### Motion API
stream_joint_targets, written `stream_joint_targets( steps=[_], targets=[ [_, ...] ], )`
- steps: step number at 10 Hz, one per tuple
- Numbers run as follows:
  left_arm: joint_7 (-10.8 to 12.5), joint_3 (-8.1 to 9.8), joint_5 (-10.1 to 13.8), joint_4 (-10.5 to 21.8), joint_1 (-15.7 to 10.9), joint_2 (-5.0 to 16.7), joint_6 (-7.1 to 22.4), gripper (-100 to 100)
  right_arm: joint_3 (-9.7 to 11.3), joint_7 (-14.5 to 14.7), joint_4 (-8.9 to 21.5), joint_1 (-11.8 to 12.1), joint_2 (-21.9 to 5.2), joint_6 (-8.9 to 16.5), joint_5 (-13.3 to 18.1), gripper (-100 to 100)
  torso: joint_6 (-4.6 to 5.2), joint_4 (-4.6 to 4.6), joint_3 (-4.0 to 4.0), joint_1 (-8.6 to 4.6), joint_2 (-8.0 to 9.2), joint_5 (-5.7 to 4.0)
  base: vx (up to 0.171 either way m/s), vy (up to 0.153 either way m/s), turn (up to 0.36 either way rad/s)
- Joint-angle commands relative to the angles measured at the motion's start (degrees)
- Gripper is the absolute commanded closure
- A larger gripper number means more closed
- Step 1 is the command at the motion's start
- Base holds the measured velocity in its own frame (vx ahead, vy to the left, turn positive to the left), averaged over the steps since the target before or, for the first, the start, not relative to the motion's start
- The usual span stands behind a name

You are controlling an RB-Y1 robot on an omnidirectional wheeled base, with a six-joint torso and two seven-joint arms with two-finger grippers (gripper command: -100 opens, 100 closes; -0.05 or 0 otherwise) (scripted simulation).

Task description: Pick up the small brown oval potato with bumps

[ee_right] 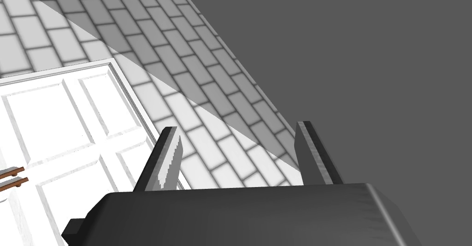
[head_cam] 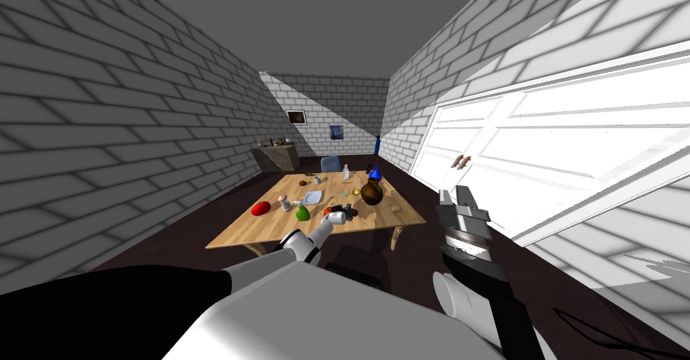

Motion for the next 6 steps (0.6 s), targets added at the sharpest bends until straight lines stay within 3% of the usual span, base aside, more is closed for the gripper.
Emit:
stream_joint_targets(
  steps=[1,6],
  targets=[
    [-2.86,1.43,1.29,-0.88,0.87,-0.46,0.76,-100,0.0,0.0,0.0,0.0,0.0,0.0,0.0,0,0.0,0.0,0.0,0.0,0.0,0.0,0.03,-0.026,0.062],
    [-10.48,3.79,3.95,-1.74,2.0,-1.29,1.71,-100,0.0,0.0,0.0,0.0,0.0,0.0,0.0,0,-0.01,0.0,0.0,-0.01,0.0,0.0,0.026,-0.026,0.059]
  ],
)
